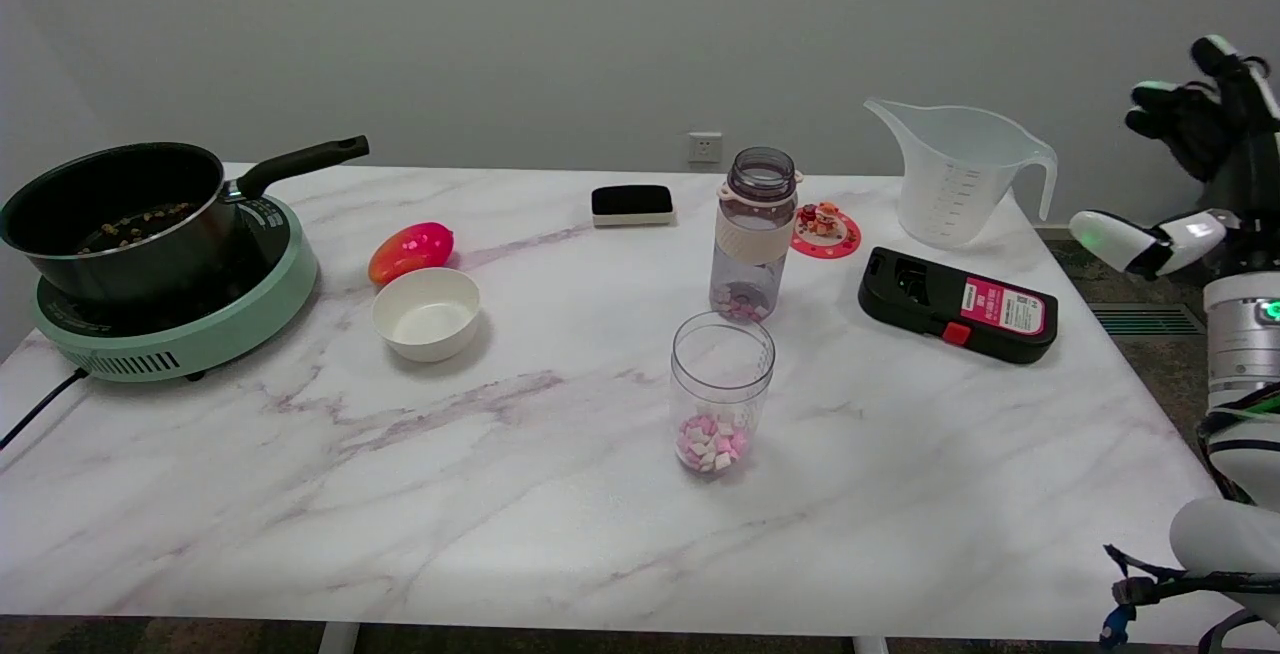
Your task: Pick up the measuring cup.
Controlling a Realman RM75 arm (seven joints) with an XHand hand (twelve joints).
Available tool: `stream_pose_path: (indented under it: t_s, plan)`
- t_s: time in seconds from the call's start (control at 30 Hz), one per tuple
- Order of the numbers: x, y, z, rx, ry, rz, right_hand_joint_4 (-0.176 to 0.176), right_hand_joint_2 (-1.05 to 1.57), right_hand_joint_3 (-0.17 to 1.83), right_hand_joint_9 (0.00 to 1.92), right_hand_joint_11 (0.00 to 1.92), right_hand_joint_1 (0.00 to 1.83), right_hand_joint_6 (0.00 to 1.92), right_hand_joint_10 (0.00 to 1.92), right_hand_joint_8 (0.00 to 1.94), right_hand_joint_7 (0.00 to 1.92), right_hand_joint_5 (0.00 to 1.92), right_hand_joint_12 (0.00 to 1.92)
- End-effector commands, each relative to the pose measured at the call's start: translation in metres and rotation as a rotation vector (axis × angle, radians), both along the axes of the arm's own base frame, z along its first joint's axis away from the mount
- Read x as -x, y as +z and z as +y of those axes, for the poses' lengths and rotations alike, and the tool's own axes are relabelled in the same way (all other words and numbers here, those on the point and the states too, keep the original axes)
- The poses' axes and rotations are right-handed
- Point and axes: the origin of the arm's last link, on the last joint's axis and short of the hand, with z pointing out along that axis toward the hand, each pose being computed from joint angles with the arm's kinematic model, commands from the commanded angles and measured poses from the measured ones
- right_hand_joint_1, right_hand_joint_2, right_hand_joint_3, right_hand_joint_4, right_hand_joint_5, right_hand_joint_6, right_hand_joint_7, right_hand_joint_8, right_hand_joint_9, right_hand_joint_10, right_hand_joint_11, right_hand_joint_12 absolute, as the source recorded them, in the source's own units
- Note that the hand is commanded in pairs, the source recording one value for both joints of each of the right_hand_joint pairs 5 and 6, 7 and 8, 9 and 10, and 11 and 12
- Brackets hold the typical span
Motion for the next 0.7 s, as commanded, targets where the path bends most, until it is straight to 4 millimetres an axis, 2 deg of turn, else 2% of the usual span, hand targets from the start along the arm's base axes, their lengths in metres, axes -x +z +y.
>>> stream_pose_path:
  t_s: [0.03,0.07,0.1,0.13,0.23,0.33,0.43,0.7]
  plan:
    - [0.022,-0.02,-0.019,-0.193,-0.016,-0.116,0.0,-0.26,0.92,1.08,0.98,1.3,0.4,1.08,1.03,1.03,0.4,0.98]
    - [0.022,-0.018,-0.018,-0.19,-0.014,-0.118,0.0,-0.23,0.95,1.15,1.04,1.29,0.48,1.15,1.12,1.12,0.48,1.04]
    - [0.022,-0.017,-0.018,-0.187,-0.016,-0.118,0.0,-0.15,1.05,1.32,1.18,1.29,0.75,1.32,1.34,1.34,0.75,1.18]
    - [0.023,-0.016,-0.017,-0.184,-0.018,-0.12,0.0,-0.08,1.11,1.42,1.26,1.27,0.9,1.42,1.45,1.45,0.9,1.26]
    - [0.024,-0.016,-0.019,-0.186,-0.027,-0.124,0.0,0.01,1.19,1.5,1.34,1.25,1.07,1.5,1.57,1.57,1.07,1.34]
    - [0.029,-0.02,-0.024,-0.204,-0.063,-0.147,0.0,0.06,1.18,1.53,1.37,1.25,1.11,1.53,1.59,1.59,1.11,1.37]
    - [0.042,-0.026,-0.028,-0.228,-0.118,-0.174,0.0,0.08,1.19,1.51,1.39,1.25,1.11,1.51,1.52,1.52,1.11,1.39]
    - [0.055,-0.042,-0.029,-0.299,-0.13,-0.245,0.0,-0.01,1.22,1.4,1.28,1.27,1.01,1.4,1.39,1.39,1.01,1.28]
